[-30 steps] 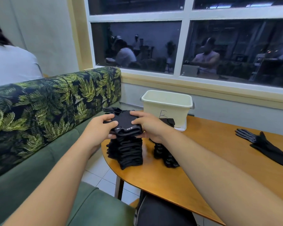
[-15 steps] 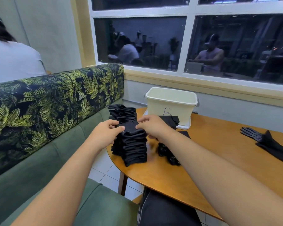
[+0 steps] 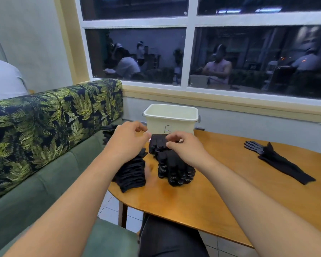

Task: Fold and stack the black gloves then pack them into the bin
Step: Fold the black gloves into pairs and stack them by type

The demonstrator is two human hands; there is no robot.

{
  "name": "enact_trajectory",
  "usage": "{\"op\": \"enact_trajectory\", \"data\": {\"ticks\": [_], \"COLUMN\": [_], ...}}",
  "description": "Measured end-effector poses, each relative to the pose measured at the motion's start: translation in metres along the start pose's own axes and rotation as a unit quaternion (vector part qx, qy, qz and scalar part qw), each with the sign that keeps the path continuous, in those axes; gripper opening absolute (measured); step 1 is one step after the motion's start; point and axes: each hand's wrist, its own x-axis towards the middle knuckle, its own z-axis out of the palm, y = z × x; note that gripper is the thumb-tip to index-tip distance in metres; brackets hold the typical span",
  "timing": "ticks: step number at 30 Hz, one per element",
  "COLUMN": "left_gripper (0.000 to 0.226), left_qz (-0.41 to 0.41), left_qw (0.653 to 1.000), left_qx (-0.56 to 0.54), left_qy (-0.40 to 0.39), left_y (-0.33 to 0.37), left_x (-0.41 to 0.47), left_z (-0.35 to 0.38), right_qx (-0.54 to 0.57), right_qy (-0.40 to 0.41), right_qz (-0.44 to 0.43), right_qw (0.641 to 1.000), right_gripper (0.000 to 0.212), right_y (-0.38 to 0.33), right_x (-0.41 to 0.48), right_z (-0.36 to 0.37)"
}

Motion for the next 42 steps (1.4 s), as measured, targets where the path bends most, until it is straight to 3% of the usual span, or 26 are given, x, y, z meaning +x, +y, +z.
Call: {"op": "enact_trajectory", "data": {"ticks": [6, 13, 18, 23, 27, 31, 35, 38, 42], "left_gripper": [0.015, 0.019, 0.022, 0.015, 0.014, 0.017, 0.021, 0.034, 0.071], "left_qz": [0.081, 0.125, 0.125, 0.113, 0.114, 0.144, 0.166, 0.174, 0.188], "left_qw": [0.993, 0.977, 0.969, 0.964, 0.965, 0.963, 0.955, 0.948, 0.935], "left_qx": [-0.029, -0.053, -0.041, -0.062, -0.055, -0.046, -0.083, -0.137, -0.191], "left_qy": [-0.075, -0.163, -0.21, -0.232, -0.231, -0.222, -0.233, -0.226, -0.233], "left_y": [0.089, 0.16, 0.174, 0.182, 0.181, 0.174, 0.169, 0.172, 0.179], "left_x": [-0.003, -0.016, -0.009, 0.011, 0.024, 0.022, 0.017, 0.015, 0.009], "left_z": [0.079, 0.215, 0.307, 0.366, 0.393, 0.401, 0.397, 0.389, 0.376], "right_qx": [0.001, -0.053, -0.19, -0.369, -0.382, -0.384, -0.449, -0.374, -0.219], "right_qy": [0.084, 0.169, 0.192, 0.17, 0.184, 0.221, 0.224, 0.243, 0.225], "right_qz": [0.032, 0.124, 0.17, 0.217, 0.259, 0.239, 0.227, 0.167, 0.119], "right_qw": [0.996, 0.976, 0.948, 0.887, 0.868, 0.864, 0.835, 0.879, 0.942], "right_gripper": [0.017, 0.016, 0.035, 0.051, 0.042, 0.027, 0.02, 0.01, 0.006], "right_y": [0.051, 0.154, 0.226, 0.276, 0.3, 0.313, 0.304, 0.284, 0.247], "right_x": [-0.05, -0.091, -0.093, -0.092, -0.093, -0.087, -0.084, -0.082, -0.072], "right_z": [-0.087, -0.178, -0.225, -0.251, -0.263, -0.275, -0.268, -0.262, -0.26]}}
